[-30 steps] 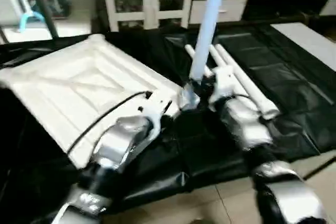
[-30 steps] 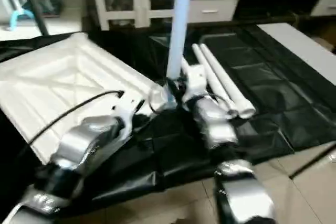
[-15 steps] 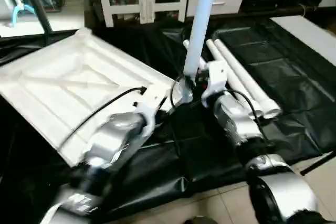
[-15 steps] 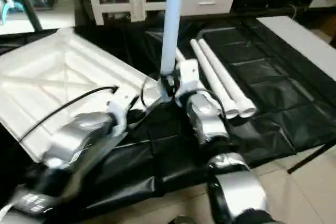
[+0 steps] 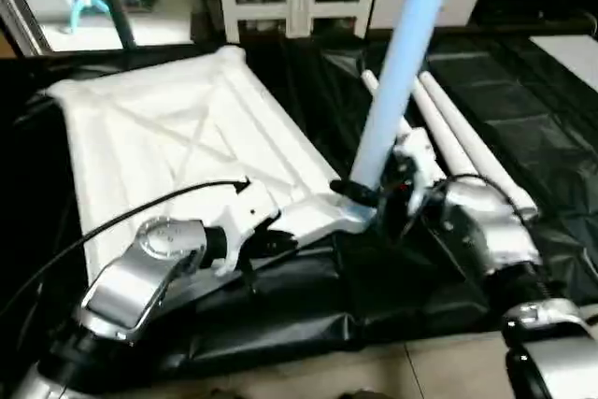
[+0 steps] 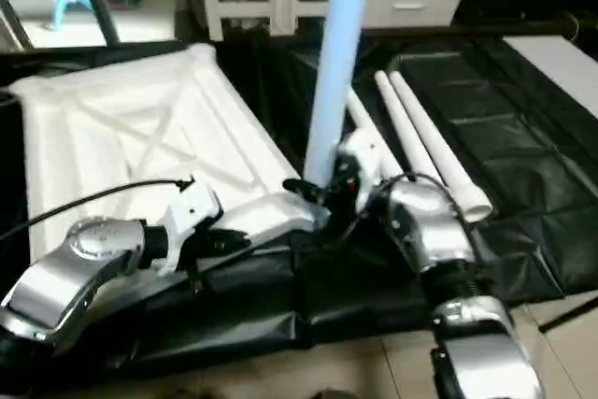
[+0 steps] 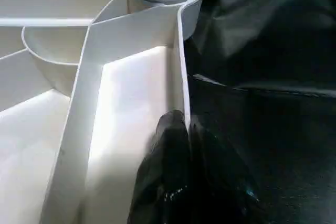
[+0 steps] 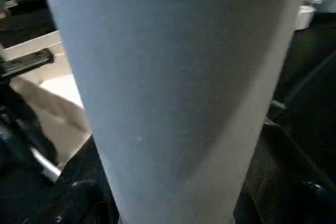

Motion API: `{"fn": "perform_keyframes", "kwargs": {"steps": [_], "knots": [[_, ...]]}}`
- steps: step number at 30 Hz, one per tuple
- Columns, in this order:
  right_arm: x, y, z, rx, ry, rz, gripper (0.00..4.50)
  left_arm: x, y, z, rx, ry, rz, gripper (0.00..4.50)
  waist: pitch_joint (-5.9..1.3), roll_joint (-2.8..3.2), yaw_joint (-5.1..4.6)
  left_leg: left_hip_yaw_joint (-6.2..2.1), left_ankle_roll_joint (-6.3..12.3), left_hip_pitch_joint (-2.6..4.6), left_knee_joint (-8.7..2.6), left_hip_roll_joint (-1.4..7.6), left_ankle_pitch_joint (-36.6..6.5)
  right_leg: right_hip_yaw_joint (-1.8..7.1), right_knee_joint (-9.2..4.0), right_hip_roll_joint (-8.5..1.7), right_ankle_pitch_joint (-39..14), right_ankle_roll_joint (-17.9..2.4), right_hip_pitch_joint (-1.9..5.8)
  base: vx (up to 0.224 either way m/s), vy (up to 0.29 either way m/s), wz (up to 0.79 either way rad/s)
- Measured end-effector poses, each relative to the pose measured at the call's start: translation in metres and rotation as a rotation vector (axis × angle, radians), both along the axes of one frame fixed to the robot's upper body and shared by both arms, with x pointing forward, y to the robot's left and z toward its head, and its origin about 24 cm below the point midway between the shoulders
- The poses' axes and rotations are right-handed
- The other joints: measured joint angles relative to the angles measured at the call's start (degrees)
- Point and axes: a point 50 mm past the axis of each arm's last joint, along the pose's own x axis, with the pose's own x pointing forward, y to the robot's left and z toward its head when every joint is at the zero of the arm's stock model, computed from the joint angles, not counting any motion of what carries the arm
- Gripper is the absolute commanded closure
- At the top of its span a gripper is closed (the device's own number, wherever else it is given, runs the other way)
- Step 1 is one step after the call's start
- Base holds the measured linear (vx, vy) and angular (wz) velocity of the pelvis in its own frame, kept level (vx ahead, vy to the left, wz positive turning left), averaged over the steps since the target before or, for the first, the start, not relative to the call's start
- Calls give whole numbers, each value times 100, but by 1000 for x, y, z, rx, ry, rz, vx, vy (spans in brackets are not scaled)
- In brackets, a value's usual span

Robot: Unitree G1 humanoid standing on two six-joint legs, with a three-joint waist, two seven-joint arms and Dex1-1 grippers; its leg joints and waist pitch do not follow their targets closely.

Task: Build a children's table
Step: Rotate leg to tighten

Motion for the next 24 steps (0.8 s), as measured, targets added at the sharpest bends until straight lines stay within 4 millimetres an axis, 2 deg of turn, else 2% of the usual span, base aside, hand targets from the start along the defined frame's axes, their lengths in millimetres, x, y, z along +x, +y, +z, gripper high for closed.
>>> {"fn": "perform_keyframes", "kwargs": {"steps": [9, 15, 17, 20, 24], "knots": [[-6, 0, -5, 6, 33, 35, 246, -2, 0, -3, 5, 8, -9, 450, -3, -12, -9, 11, 27, 0, 3, -3, 17, 18, 3, 2, 8, -8, -3, 0, 0, 0], [-4, 5, -7, -5, 30, 0, 252, -1, 1, -4, 22, -2, 7, 450, -9, -23, -20, 11, 25, 4, 5, -3, 20, 19, 9, 3, 8, -8, -3, 0, 0, 0], [-2, 10, -9, -4, 31, -37, 252, 1, 3, -5, 36, -9, 25, 450, -15, -35, -24, 11, 23, 8, 8, -2, 22, 21, 16, 3, 9, -8, -2, 0, 0, 0], [1, 20, -16, -1, 39, -139, 253, 4, 3, -7, 54, -10, 73, 450, -24, -51, -81, 11, -7, 13, 13, -3, 7, 29, 24, 5, 9, -8, -2, 0, 0, 0], [16, 32, -20, -3, 46, -418, 254, 17, -14, -10, 61, -5, 209, 450, -41, -80, -158, 20, -15, 46, 18, -12, 8, 63, 36, 9, 11, -9, 10, 0, 0, 0]]}}
